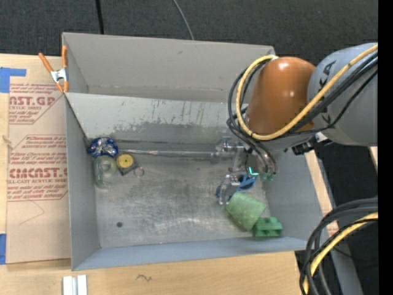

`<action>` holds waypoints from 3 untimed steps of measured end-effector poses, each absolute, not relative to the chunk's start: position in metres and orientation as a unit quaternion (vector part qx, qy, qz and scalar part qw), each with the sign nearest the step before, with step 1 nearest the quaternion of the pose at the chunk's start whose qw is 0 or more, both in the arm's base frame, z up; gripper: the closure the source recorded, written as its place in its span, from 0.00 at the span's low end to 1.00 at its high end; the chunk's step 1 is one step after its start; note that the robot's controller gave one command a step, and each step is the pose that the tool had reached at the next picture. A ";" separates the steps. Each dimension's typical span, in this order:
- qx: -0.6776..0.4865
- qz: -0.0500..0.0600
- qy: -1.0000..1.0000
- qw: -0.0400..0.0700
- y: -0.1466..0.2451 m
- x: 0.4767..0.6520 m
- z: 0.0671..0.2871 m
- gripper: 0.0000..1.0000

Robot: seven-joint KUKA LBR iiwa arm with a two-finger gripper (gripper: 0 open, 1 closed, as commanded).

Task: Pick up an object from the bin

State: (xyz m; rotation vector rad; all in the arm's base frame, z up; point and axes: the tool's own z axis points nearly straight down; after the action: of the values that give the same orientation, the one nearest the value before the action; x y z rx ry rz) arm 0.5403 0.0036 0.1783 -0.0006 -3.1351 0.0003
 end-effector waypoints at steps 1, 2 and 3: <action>0.179 0.001 -0.984 -0.004 -0.033 0.586 0.241 0.00; 0.297 0.002 -0.955 -0.010 -0.050 0.573 0.125 0.00; 0.288 0.000 -0.958 -0.002 -0.057 0.570 0.111 0.00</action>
Offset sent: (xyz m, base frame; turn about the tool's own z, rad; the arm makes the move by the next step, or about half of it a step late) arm 0.0440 -0.0364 0.0611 -0.3608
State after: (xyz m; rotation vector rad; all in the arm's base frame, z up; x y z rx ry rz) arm 0.5697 -0.0571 0.1112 0.9068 -3.0129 -0.0003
